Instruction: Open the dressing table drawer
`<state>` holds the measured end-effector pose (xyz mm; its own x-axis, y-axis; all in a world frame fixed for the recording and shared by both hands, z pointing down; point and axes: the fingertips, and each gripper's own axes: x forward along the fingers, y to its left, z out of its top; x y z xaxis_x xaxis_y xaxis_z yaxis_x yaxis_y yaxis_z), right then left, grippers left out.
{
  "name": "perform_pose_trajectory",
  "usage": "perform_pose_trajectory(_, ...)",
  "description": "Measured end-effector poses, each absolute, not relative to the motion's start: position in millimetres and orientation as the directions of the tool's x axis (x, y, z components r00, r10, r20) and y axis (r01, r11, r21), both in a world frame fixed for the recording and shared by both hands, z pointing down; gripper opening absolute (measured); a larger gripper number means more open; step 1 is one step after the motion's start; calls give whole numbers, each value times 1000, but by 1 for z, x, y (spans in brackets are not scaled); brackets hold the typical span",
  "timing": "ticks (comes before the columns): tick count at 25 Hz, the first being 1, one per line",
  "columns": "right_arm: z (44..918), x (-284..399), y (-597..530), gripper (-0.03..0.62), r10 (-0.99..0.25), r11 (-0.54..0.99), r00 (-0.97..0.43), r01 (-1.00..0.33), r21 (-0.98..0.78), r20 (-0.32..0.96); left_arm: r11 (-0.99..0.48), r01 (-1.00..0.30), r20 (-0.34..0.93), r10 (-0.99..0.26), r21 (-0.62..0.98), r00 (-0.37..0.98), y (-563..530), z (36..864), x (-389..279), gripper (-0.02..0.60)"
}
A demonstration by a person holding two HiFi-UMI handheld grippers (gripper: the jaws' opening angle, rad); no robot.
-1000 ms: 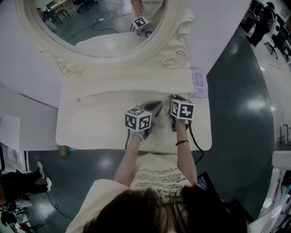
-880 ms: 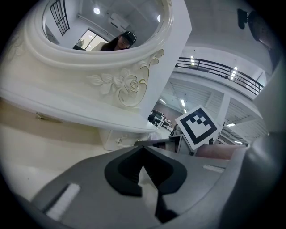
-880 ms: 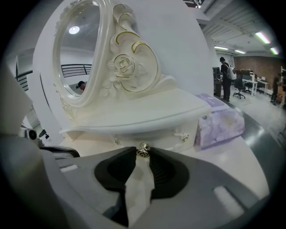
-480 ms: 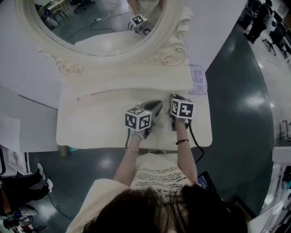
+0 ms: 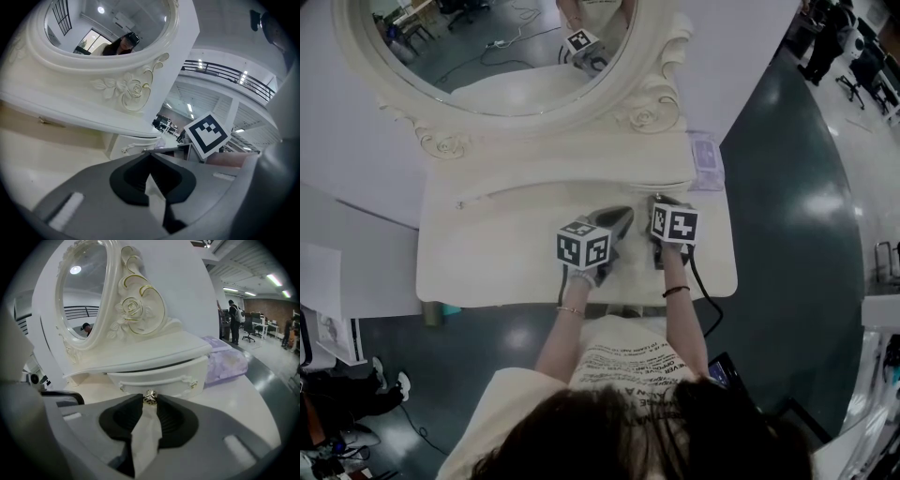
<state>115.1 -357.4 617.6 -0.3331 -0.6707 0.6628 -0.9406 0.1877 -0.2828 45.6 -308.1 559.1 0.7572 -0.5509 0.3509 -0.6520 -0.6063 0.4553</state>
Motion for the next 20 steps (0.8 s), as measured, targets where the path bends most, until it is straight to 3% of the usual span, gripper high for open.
perform_pose_trajectory(20,616,116,-332,101,-667,181,-334,-940,-291,666,-617,-644,354,-538,453,765,-284,557,47,-3)
